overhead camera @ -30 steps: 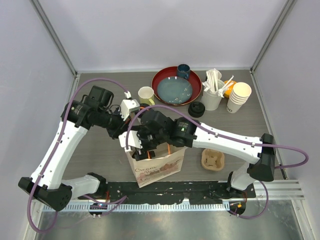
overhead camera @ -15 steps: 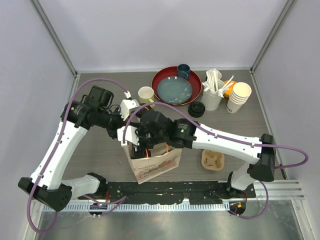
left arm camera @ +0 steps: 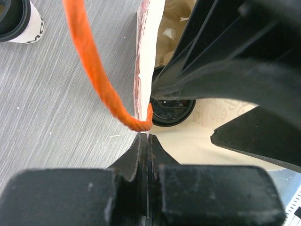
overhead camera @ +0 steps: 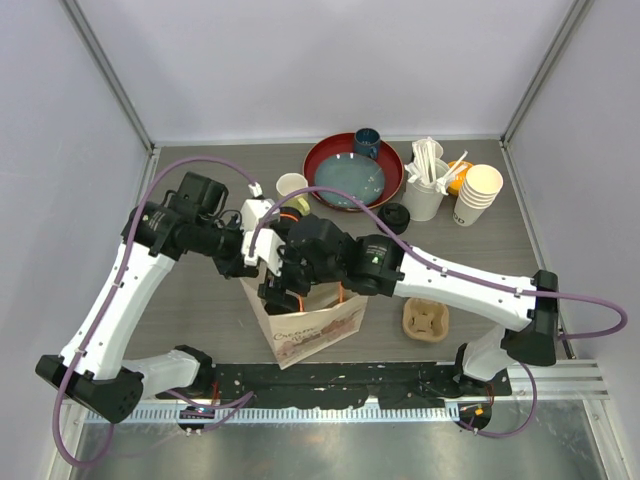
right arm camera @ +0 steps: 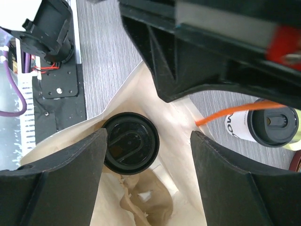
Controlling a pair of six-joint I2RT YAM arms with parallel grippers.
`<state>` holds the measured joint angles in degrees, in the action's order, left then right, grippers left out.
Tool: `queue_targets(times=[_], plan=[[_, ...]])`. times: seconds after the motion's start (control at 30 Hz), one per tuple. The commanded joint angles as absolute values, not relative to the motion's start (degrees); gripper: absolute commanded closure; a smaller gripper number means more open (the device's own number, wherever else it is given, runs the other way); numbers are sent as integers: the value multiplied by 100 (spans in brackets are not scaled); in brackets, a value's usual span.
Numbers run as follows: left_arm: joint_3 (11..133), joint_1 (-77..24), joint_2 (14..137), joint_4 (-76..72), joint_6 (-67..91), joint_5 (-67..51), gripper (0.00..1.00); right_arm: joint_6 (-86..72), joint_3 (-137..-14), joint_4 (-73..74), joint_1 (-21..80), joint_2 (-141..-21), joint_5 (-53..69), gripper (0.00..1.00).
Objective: Pack the takeout coffee
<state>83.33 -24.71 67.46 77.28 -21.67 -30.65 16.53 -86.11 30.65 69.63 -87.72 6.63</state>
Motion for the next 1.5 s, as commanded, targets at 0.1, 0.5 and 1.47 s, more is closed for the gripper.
queue_targets(times=[0.1,0.5,1.47], plan=[[8464,-2487,6618,7761,-2180,-3155,100,994,-9158,3234,6943,-8411,633,21],[8385,-2487,6583,7743,-2180,-3111,100,1011,-8974,3296,6952,-8078,984,20],[8894,-2944,7470,7180,-1302,-3016,100,527,-8939,3744,6952,-6619,-755,20]])
